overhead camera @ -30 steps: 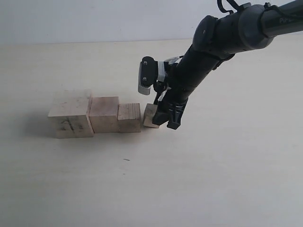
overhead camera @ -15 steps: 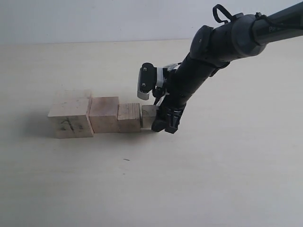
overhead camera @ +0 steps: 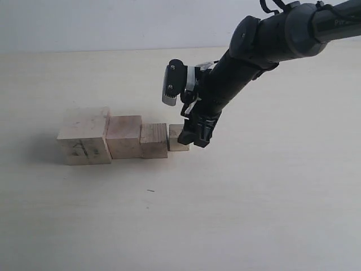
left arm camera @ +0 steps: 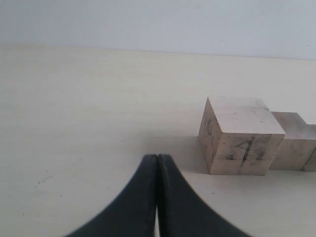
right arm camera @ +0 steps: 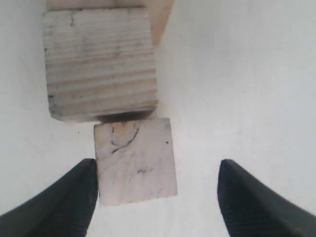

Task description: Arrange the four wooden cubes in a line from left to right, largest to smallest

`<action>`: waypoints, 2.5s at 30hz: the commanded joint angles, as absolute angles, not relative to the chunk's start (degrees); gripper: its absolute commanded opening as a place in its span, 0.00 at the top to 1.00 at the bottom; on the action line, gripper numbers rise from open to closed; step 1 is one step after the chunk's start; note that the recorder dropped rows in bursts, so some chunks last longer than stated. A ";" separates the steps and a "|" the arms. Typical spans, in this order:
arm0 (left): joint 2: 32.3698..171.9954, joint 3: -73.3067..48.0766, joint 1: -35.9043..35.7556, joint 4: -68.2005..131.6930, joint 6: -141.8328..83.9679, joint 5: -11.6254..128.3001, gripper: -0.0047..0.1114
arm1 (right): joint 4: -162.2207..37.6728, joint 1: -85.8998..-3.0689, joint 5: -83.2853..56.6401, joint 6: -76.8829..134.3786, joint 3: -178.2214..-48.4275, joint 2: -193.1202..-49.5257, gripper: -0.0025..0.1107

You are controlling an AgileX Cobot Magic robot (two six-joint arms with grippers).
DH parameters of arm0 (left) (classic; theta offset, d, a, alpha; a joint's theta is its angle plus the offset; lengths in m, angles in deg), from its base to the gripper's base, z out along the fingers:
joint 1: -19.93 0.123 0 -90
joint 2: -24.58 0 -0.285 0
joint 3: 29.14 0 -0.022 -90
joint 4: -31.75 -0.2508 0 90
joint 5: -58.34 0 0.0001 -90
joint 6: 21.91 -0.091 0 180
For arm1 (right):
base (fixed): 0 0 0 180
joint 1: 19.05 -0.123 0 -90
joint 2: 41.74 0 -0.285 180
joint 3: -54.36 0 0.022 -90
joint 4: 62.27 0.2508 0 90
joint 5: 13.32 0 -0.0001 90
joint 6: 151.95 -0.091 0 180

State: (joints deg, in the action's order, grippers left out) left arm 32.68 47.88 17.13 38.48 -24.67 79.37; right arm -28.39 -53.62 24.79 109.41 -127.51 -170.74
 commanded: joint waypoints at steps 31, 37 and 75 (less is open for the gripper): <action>32.37 48.08 16.86 38.38 -24.65 78.85 0.96 | -42.58 -53.68 24.08 89.12 -127.50 -170.40 0.98; 32.37 48.08 16.86 38.38 -24.65 78.85 0.96 | -39.73 -53.68 24.08 89.95 -127.50 -170.40 0.98; 32.37 48.08 16.86 38.38 -24.65 78.85 0.96 | -42.54 -50.55 22.62 66.85 -125.92 -163.71 0.98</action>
State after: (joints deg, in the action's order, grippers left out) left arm 32.68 47.88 17.13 38.48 -24.67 79.37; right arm -42.68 -51.58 23.51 70.03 -127.12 -164.50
